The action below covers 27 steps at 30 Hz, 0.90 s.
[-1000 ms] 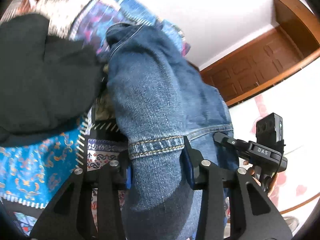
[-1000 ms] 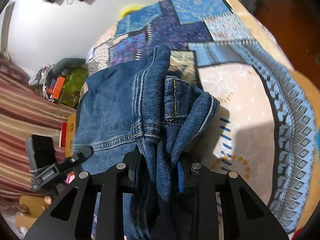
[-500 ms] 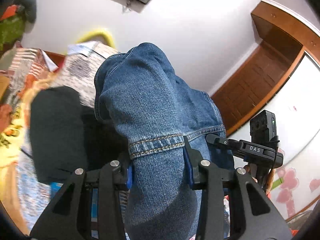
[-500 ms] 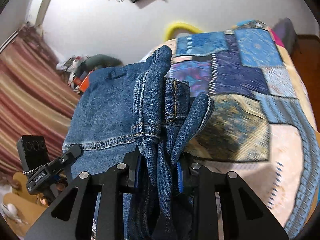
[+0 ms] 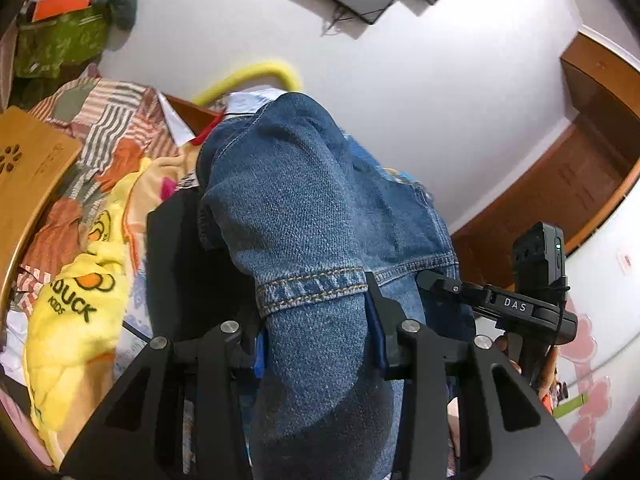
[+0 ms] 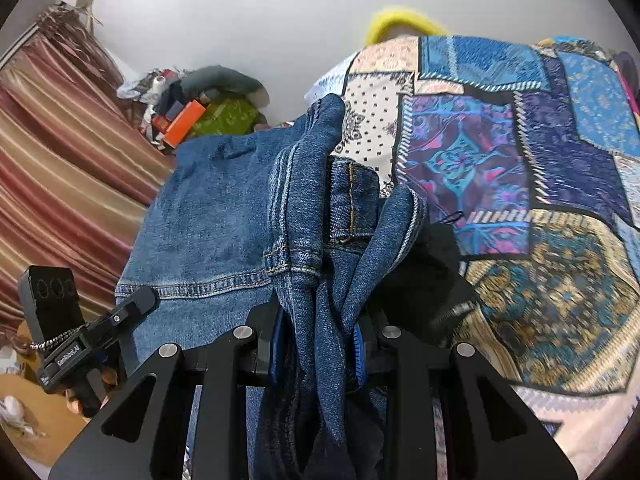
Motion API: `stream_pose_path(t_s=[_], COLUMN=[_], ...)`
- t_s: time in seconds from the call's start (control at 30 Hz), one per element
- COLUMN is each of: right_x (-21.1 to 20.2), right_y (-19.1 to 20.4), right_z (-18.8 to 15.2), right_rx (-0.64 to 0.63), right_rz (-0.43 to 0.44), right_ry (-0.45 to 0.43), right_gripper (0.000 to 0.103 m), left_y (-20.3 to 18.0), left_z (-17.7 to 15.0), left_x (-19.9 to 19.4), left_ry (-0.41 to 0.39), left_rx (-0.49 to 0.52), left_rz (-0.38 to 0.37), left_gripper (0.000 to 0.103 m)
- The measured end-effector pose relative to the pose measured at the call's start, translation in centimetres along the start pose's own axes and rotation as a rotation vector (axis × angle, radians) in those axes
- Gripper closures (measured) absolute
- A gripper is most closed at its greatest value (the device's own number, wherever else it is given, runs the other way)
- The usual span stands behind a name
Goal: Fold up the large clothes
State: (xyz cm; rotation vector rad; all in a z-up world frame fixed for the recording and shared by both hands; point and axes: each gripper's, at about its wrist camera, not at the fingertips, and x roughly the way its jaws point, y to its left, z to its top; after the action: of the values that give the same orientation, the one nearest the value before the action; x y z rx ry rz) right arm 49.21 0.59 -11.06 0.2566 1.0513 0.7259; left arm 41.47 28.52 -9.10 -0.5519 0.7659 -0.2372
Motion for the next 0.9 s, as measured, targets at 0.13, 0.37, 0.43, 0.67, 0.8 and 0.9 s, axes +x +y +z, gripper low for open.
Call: stream_pose_path(t_s=[0.13,0.37,0.43,0.67,0.8,0.9], right_x=[2.5,7.6,8.0,5.7,2.5,-0.2], right_y=[-0.1,-2.9,-3.3,-2.6,-1.4,0.3], right_z=[0.4,0.2,-0.1,-1.6,-3.6,-5.1], right_rx=[-0.022,0.004,-0.014,-0.062,-0.120,-0.186], right_rz=[-0.028,-0.066,-0.089,-0.178,-0.266,-0.311], right_ry=[0.015,0.069,0.076,0.055,-0.008,-0.045], right_gripper=[0.079,0.078,0.077,0.069,0.069,0.069], left_y=[2.3,6.8,7.3,6.5,5.3,4.0], left_z=[0.2,-0.4,-0.7,-1.7,-2.7,-3.5], left_x=[2.8,7.7,8.5,8.3,7.1,5.2], left_ry=[0.012,0.055,0.057,0.080,0.074,0.056], left_rx=[-0.012,-0.038,-0.031,-0.003,0.020,0.040], left_rz=[0.051,0.119,0.134,0.200,0.267,0.301], left_gripper=[0.064,0.062,0.058,0.054,0.053,0.053])
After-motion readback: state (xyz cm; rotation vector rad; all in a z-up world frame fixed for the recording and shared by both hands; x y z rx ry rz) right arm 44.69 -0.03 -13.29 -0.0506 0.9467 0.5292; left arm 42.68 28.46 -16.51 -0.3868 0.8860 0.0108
